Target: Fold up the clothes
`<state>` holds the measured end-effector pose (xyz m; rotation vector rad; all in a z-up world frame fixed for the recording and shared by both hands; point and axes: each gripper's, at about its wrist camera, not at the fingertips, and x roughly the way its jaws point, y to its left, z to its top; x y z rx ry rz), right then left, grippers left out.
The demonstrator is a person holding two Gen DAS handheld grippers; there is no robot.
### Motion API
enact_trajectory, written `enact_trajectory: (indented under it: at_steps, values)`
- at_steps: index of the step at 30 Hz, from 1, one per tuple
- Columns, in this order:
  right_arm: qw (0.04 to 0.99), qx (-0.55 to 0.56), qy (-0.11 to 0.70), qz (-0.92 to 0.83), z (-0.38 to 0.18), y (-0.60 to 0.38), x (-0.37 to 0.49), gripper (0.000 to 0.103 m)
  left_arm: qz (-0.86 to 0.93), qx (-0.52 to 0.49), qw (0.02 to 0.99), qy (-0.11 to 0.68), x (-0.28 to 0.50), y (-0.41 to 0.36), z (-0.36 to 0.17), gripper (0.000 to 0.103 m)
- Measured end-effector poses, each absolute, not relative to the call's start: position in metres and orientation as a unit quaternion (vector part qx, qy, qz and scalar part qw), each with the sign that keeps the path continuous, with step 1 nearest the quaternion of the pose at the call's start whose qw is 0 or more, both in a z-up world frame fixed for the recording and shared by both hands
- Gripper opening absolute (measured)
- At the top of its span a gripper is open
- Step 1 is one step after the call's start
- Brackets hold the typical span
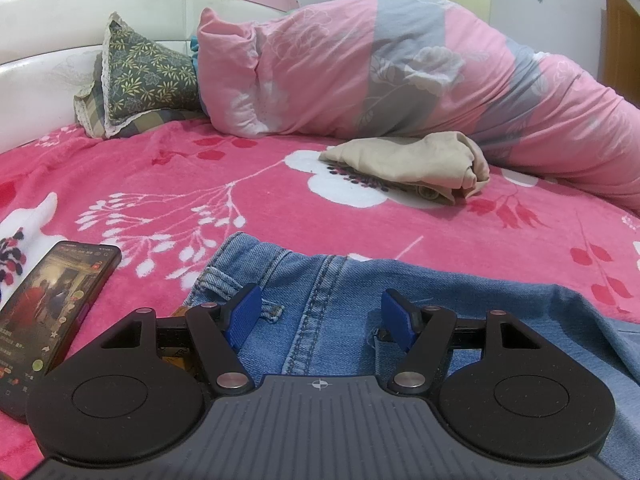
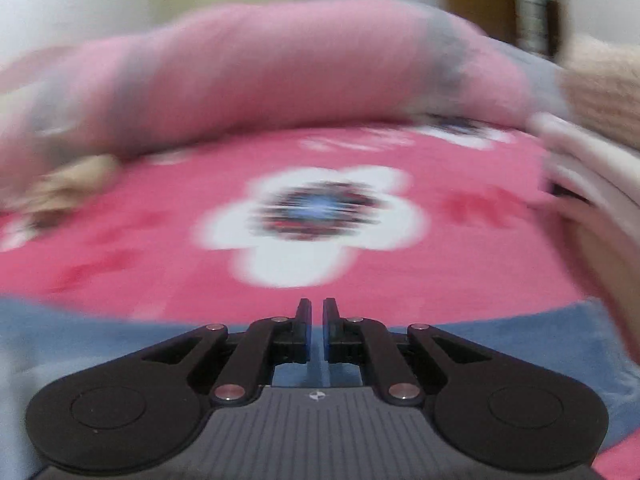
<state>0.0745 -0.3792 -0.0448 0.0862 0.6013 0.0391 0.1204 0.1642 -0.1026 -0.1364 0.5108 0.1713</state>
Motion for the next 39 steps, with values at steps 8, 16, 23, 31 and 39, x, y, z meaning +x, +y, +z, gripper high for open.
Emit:
enact_trajectory:
  at_steps: [8,16,23,31,39]
  values:
    - [0.945,0.016,0.301,0.128,-0.006,-0.29,-0.008,0.036,0.084,-0.069,0.962,0.252,0.121,0.165,-0.103,0.067]
    - [0.932,-0.079,0.305,0.176,0.004,-0.221,-0.118,0.05,0.085,-0.066,0.962,0.253,0.12,0.165,-0.103,0.067]
    - [0.912,-0.156,0.344,0.16,-0.04,-0.18,-0.169,0.051,0.084,-0.067,0.962,0.252,0.12,0.165,-0.104,0.067]
    - [0.895,-0.259,0.348,0.102,-0.086,-0.16,-0.185,0.049,0.083,-0.069,0.962,0.251,0.119,0.165,-0.103,0.067]
    - [0.913,-0.231,0.33,0.058,-0.075,-0.176,-0.187,0.011,0.082,-0.07,0.962,0.251,0.119,0.165,-0.103,0.067]
